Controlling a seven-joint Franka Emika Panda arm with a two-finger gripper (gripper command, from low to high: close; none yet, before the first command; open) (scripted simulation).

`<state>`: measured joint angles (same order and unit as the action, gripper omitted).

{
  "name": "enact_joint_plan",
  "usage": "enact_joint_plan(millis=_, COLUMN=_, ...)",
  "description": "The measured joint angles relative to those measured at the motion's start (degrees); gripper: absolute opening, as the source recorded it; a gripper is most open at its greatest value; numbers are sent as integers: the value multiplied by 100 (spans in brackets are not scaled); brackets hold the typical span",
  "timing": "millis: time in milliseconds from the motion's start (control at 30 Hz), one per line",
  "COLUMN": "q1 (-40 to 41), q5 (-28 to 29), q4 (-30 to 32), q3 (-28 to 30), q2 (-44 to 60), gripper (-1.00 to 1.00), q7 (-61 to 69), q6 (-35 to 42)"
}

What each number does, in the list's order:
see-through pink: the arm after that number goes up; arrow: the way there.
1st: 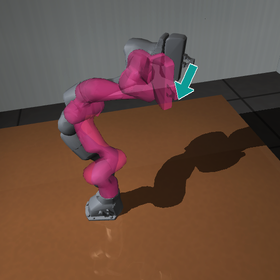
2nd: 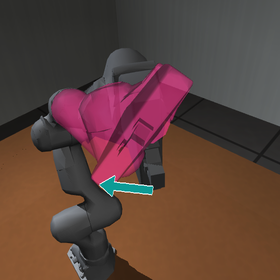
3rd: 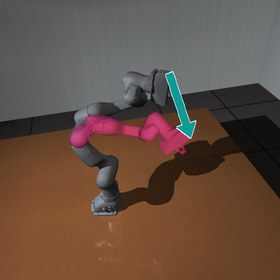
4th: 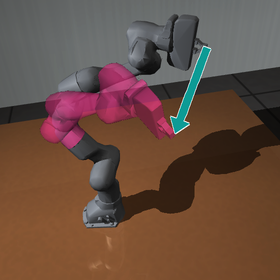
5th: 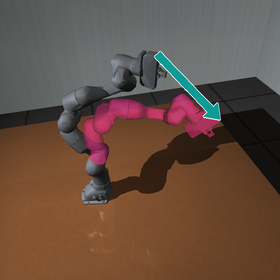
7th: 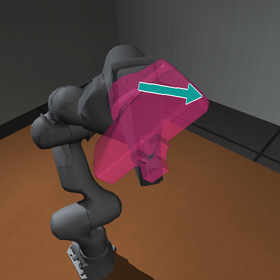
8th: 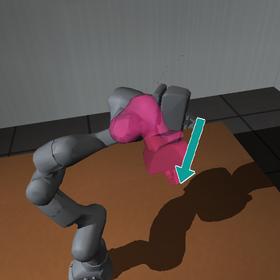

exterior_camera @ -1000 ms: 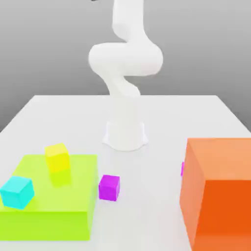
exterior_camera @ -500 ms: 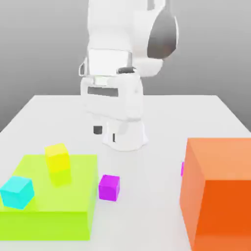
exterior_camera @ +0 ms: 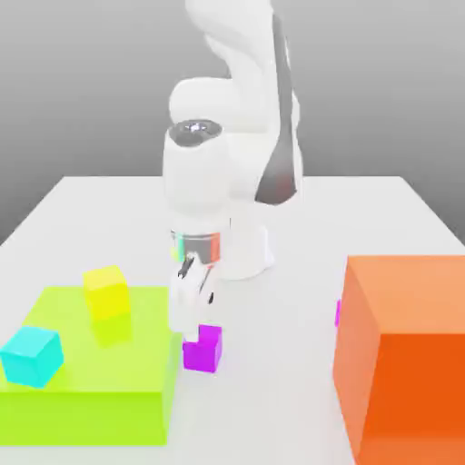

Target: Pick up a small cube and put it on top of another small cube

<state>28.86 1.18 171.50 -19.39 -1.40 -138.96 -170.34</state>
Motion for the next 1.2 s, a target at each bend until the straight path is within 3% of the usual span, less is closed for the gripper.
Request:
enact_joint_plan(millis=133, q1=-629, q5=1573, q4=-152, q3=1052, q2=651, gripper=0, q7=-1129, q6=-478)
enact_joint_plan(millis=267, q1=-1583, q5=1973, q4=-255, q3=2096, q2=1269, gripper=0, q7=-1424, q6=-1006)
enact_joint_plan(millis=300, q1=-1687, q5=1974, q4=-268, q3=2203, q2=1384, gripper=-100, q7=-1422, q6=-1108)
enact_joint_plan(millis=600, q1=-1567, q5=1881, q4=-239, q3=2052, q2=1168, gripper=-100, q7=-1359, q6=-933)
enact_joint_plan(millis=800, q1=-1238, q5=518, q4=-45, q3=1322, q2=245, gripper=-100, q7=-380, q6=-201)
enact_joint_plan(millis=967, q1=-1632, q5=-268, q4=64, q3=1506, q2=-482, gripper=-100, q7=310, q6=351)
enact_joint_plan(millis=1067, q1=-1820, q5=-337, q4=-183, q3=1681, q2=-728, gripper=-100, q7=889, q6=492)
enact_joint_plan(millis=1200, q1=-1578, q5=-214, q4=-637, q3=2020, q2=-1338, gripper=-100, q7=1398, q6=1341)
